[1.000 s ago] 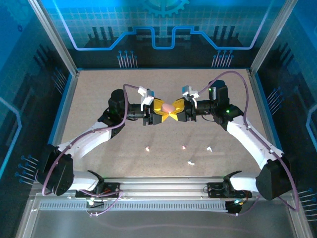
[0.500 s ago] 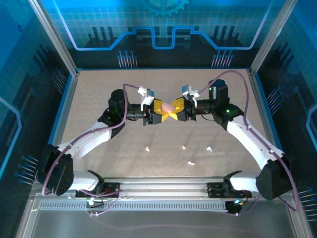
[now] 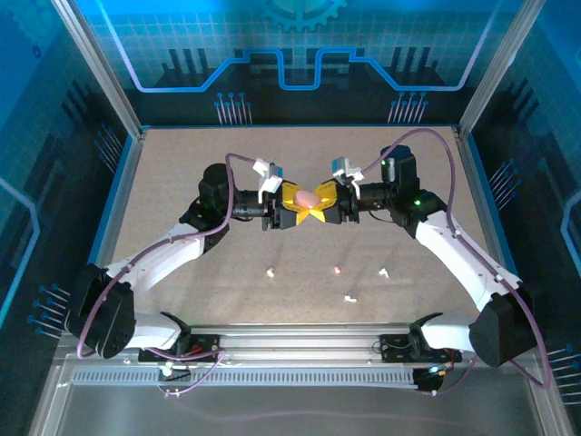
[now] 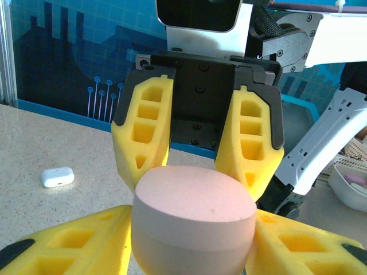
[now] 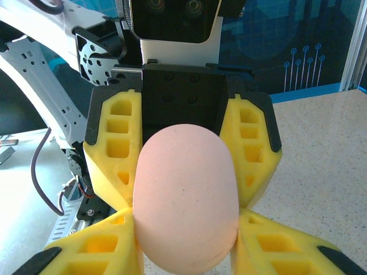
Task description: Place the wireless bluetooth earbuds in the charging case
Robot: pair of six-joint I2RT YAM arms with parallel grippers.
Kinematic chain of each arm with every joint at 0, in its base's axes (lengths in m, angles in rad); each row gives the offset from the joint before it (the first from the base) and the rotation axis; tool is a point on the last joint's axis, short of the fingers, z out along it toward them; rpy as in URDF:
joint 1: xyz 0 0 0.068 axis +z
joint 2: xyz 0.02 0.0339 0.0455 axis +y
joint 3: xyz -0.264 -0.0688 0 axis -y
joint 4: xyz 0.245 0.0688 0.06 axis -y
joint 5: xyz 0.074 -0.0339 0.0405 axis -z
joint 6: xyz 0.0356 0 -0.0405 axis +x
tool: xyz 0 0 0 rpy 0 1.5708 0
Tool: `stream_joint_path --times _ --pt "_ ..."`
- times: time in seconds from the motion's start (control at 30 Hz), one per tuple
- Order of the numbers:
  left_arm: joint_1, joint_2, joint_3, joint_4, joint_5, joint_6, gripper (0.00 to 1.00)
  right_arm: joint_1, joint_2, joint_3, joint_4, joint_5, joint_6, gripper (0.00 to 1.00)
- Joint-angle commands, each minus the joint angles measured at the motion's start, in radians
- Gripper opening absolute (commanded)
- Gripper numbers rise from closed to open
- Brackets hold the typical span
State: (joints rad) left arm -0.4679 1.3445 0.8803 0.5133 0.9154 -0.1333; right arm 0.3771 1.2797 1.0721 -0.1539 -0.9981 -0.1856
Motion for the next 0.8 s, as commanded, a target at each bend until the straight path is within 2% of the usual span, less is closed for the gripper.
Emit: stream_joint_path --times 0.0,0.2,0.37,0.43,0.77 --pt "-0.005 -0.01 0.023 0.035 0.023 -0.013 0.48 0.014 -0.001 0.026 -0.018 -0.015 -0.024 0.37" --pt "-0.006 -0.008 0.028 0.003 0.029 0.0 0.39 0.013 -0.002 0.029 -0.015 -0.018 -0.02 0.37" --pt "-0.005 -0.014 0.034 -0.057 0.028 0.051 0.33 0.013 0.0 0.047 -0.027 0.008 0.01 0.43" --pt "-0.006 -0.016 0.036 -0.096 0.027 0.084 0.33 0.009 -0.002 0.054 -0.023 0.024 0.038 0.46" --pt "-0.006 -0.035 0.017 -0.119 0.025 0.12 0.33 -0.024 0.004 0.069 -0.026 0.071 0.106 0.49"
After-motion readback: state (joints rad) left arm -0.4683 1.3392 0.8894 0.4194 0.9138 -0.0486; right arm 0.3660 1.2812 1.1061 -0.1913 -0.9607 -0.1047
